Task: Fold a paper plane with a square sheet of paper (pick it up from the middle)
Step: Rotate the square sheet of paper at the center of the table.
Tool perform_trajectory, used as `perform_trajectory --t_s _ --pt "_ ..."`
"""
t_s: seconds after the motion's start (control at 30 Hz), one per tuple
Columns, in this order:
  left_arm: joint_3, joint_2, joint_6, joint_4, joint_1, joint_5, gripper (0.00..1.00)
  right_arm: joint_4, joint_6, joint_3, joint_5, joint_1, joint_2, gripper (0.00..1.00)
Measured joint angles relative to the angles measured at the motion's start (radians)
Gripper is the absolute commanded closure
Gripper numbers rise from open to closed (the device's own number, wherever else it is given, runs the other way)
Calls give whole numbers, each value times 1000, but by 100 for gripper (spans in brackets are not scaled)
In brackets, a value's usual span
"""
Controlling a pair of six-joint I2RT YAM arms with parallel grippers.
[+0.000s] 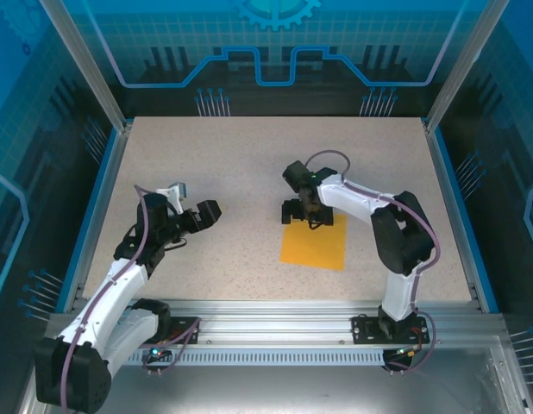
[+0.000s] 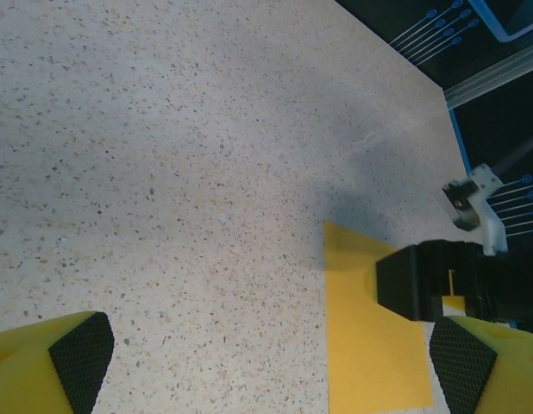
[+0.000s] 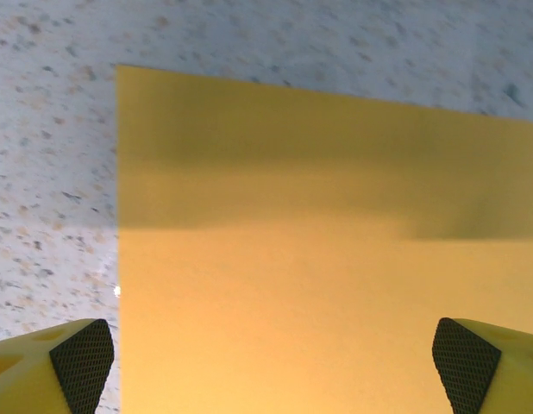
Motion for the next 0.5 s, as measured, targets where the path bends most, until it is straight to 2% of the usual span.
perform_trajectory --t_s 0.3,0.5 --pt "0 2 0 -2 7 7 1 33 90 -275 95 -9 -218 1" --pt "0 2 -1 -2 8 18 1 85 80 -334 123 -21 -318 1"
